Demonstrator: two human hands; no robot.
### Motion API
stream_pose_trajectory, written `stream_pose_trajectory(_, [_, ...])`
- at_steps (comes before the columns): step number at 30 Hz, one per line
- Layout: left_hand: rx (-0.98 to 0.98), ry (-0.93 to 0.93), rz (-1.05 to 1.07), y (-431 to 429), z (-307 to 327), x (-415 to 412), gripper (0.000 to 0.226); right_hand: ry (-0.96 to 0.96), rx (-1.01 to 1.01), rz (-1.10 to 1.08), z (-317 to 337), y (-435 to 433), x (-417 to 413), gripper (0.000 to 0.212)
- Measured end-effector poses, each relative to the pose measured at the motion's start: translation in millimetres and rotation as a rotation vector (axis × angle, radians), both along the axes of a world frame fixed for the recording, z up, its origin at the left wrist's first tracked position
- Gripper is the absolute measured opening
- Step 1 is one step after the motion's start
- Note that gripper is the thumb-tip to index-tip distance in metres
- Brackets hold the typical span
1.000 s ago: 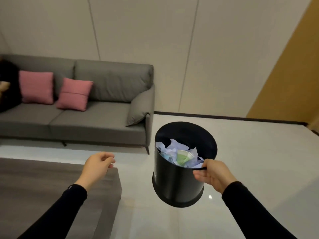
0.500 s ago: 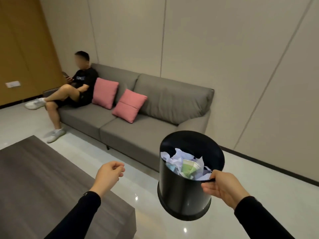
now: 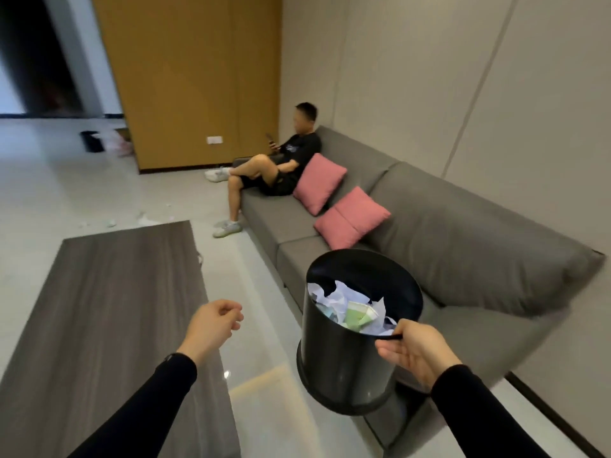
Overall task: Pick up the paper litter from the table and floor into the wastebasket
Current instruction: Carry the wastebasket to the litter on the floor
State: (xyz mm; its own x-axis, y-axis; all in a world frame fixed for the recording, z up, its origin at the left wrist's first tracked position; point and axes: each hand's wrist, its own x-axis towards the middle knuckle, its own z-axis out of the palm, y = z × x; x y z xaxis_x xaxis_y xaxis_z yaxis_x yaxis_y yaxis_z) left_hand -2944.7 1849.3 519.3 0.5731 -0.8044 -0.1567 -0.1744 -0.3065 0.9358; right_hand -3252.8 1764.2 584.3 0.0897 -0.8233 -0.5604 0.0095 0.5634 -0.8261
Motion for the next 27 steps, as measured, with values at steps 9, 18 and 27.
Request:
stream_pose_trajectory(9, [-0.011, -0.059, 0.362, -18, 13, 24, 0.018, 0.031, 0.011, 0.301, -7, -138, 69, 0.019])
stream_pose_trajectory(18, [-0.009, -0.022, 0.499, -108, -19, 134, 0.014, 0.035, 0.103, 0.409, -30, -255, 213, 0.019])
stream_pose_trajectory(27, [0.022, -0.033, 0.456, -235, -3, 259, 0.014, 0.001, 0.086, 0.434, -20, -368, 354, 0.017])
